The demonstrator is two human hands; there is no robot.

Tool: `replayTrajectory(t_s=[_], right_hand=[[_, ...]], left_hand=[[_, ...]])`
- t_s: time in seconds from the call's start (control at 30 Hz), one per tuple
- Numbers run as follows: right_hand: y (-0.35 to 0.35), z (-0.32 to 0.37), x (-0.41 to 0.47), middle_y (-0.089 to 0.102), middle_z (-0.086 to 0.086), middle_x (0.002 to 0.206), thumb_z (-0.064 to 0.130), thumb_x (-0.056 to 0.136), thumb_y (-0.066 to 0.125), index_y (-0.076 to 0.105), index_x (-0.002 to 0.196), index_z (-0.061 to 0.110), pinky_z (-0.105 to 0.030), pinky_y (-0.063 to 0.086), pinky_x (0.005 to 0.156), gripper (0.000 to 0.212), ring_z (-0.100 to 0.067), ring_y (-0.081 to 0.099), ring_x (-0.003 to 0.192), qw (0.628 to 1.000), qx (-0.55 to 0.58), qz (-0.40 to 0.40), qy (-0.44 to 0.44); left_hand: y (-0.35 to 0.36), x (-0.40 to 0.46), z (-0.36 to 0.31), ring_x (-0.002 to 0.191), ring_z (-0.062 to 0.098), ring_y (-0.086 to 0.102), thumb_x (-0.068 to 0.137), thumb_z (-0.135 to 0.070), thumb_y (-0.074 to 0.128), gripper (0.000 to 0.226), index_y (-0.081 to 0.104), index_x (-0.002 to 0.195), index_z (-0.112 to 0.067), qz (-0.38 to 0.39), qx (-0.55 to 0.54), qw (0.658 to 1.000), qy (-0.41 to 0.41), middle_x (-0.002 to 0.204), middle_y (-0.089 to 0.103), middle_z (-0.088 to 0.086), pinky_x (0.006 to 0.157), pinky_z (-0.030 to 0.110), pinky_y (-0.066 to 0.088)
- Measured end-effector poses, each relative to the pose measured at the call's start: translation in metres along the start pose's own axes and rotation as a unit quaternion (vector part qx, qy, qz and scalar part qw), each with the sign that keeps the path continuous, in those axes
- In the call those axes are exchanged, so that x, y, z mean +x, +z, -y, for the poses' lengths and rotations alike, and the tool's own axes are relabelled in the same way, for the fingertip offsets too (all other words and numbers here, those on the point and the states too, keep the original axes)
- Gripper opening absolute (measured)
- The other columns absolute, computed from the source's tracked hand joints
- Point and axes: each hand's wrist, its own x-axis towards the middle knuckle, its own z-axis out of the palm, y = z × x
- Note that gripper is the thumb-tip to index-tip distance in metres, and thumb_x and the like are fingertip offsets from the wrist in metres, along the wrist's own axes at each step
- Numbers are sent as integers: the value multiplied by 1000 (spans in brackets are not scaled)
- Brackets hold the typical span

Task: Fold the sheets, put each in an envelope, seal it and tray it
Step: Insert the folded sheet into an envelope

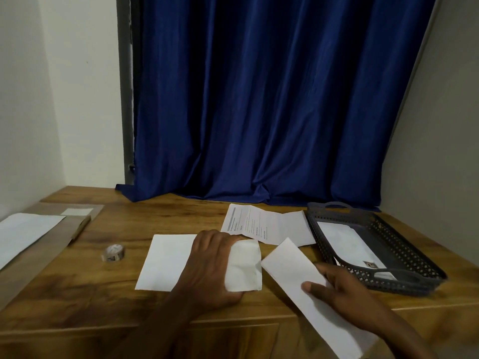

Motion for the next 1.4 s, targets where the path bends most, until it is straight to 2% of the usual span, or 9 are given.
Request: replayTrajectory(t_s=[0.23, 0.47, 0.6, 0.7, 0.9, 1.07, 1.2, 1.3, 1.4], right_hand=[[7, 6, 8, 71, 30, 110, 36, 96, 66, 70, 115, 37, -22, 52, 94, 20, 10, 65, 101, 995, -71, 68, 13], [-8, 30, 29, 64, 24, 117, 40, 97, 62, 63, 126, 33, -13, 46, 91, 30, 5, 59, 105, 975, -181, 130, -5], [-11, 40, 47, 62, 17, 123, 45, 94, 63, 62, 123, 35, -30, 49, 101, 31, -7, 59, 112, 955, -238, 175, 4], [-7, 53, 59, 63, 17, 117, 44, 93, 66, 65, 118, 33, -29, 50, 94, 28, -7, 60, 105, 952, -249, 179, 0], [22, 73, 81, 63, 8, 115, 49, 72, 84, 53, 106, 34, -36, 55, 84, 49, -15, 60, 99, 958, -271, 89, 1], [51, 80, 92, 66, 4, 108, 42, 83, 74, 43, 116, 32, -31, 51, 73, 46, -14, 58, 84, 947, -320, 21, -17], [58, 72, 87, 64, 5, 129, 43, 83, 74, 37, 134, 37, -32, 53, 88, 63, -15, 64, 103, 945, -326, -28, -21], [40, 56, 74, 58, 14, 133, 68, 68, 77, 32, 146, 44, -35, 49, 100, 94, -11, 58, 115, 966, -250, -61, 4], [19, 29, 55, 56, 19, 118, 75, 62, 77, 38, 138, 47, -26, 49, 81, 90, -6, 56, 104, 988, -87, -108, 69]], left_hand=[[1, 0, 2, 128, 11, 36, 55, -78, 72, 106, 31, 143, -37, -1, 22, 1000, 14, 141, 40, -10, 113, 38, 34], [1, 0, 1, 128, 14, 39, 53, -76, 75, 106, 33, 142, -35, -6, 43, 999, 24, 140, 43, -7, 114, 46, 35], [0, 0, 0, 130, 15, 36, 55, -76, 74, 107, 29, 143, -36, 6, 48, 999, 22, 143, 41, -7, 117, 48, 31], [1, 0, 1, 131, 14, 35, 55, -76, 73, 106, 28, 143, -36, 5, 49, 998, 26, 143, 39, -8, 119, 47, 27], [6, 1, 5, 130, 21, 43, 55, -78, 70, 104, 36, 142, -30, 10, 77, 996, 54, 141, 47, -2, 118, 53, 29], [8, 1, 8, 124, 22, 49, 53, -77, 70, 103, 41, 139, -27, -12, 76, 996, 56, 135, 51, -1, 113, 54, 36], [8, 0, 9, 126, 24, 49, 53, -75, 72, 104, 40, 140, -27, -10, 78, 996, 47, 137, 52, 0, 114, 55, 35], [6, 0, 8, 128, 22, 45, 54, -75, 71, 104, 37, 141, -28, -11, 84, 996, 36, 139, 49, 0, 116, 52, 32], [3, 0, 8, 126, 20, 42, 56, -74, 71, 102, 37, 141, -28, -25, 80, 996, 33, 138, 47, -1, 115, 49, 33]])
